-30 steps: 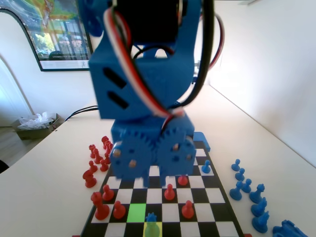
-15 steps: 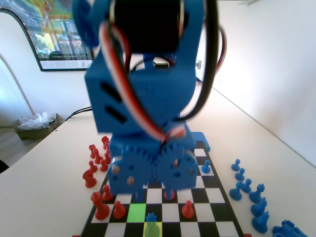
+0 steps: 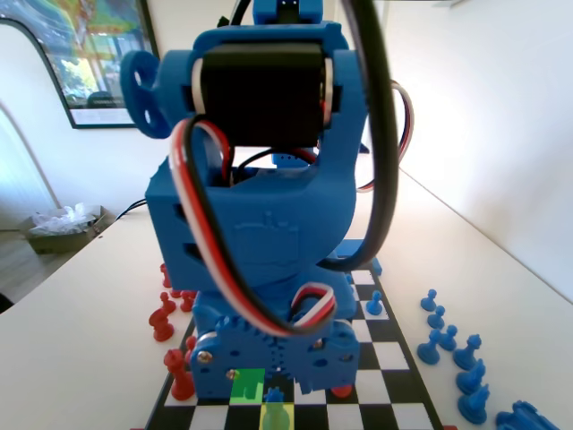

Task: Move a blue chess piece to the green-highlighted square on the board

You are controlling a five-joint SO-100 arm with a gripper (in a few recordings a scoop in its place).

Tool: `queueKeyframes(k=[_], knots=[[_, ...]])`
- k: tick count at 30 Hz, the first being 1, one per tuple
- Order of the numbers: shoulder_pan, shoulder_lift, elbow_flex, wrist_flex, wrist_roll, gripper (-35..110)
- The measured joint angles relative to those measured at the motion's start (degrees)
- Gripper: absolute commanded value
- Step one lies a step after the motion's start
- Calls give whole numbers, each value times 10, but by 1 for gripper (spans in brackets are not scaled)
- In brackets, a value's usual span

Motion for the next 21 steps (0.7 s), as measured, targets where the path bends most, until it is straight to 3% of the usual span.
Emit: queueKeyframes(k=[21], knots=[[4,-45,-30,-7,-4,13]])
